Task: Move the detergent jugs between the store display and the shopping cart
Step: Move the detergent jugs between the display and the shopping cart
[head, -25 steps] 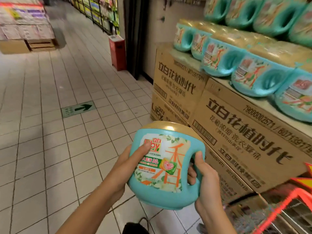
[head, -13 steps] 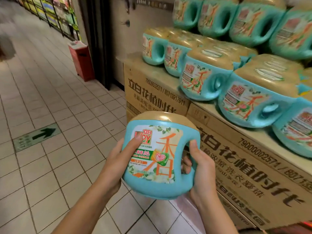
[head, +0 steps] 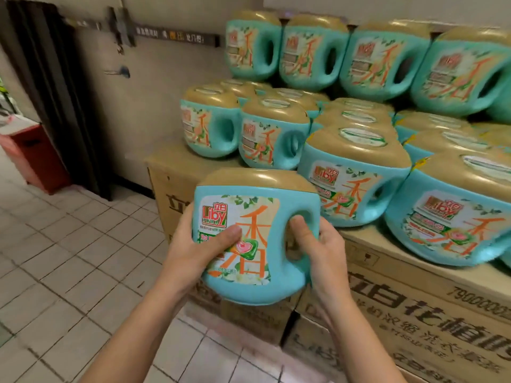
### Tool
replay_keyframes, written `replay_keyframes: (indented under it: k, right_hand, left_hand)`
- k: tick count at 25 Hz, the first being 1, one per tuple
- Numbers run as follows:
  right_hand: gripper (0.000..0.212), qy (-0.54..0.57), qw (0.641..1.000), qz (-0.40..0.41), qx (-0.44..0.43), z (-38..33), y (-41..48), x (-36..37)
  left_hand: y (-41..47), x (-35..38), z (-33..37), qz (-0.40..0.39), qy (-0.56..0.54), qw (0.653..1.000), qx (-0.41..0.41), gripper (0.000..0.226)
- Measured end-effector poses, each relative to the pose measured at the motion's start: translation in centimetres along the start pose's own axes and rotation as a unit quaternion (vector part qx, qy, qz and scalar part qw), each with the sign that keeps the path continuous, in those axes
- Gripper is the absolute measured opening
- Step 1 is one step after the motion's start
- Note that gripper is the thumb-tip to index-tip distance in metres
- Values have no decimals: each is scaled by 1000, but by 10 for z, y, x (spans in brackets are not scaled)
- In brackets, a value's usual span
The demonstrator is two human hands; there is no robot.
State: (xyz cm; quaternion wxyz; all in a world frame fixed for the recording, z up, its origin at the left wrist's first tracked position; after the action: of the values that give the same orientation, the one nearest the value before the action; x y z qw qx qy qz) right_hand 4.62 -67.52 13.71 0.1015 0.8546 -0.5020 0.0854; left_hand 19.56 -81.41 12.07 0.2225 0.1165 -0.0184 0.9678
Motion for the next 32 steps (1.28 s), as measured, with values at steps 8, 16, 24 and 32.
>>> replay_keyframes:
  k: [8,16,24,32]
  right_hand:
    - [88,-173,973,60,-138,-23,72,77]
    - [111,-352,892,162,-231,-11,81,78]
    - [59,-286,809,351,-374,-44,45,-16]
    - [107,-229,868,385,-215,-10,71,-72]
  left_hand:
    - [143,18,32,-100,-1,993,70,100]
    - [183,25,12,-127,14,987,102,123]
    - [204,35,-2,-114,89,980,135,120]
    - [204,40,-8,-51,139,981,129,118]
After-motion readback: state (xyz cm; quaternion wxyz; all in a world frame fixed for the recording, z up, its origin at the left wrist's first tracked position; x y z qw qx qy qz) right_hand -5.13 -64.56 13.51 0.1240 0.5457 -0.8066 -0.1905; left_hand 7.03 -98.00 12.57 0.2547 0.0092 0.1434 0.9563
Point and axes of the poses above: each hand's wrist, its own y-axis towards the middle knuckle, its own x-axis out of the palm, z = x × y, the point moved 9 cm from there along y, towards the middle knuckle, and after that the axes turned 14 degrees about z, right-handed, at the moved point
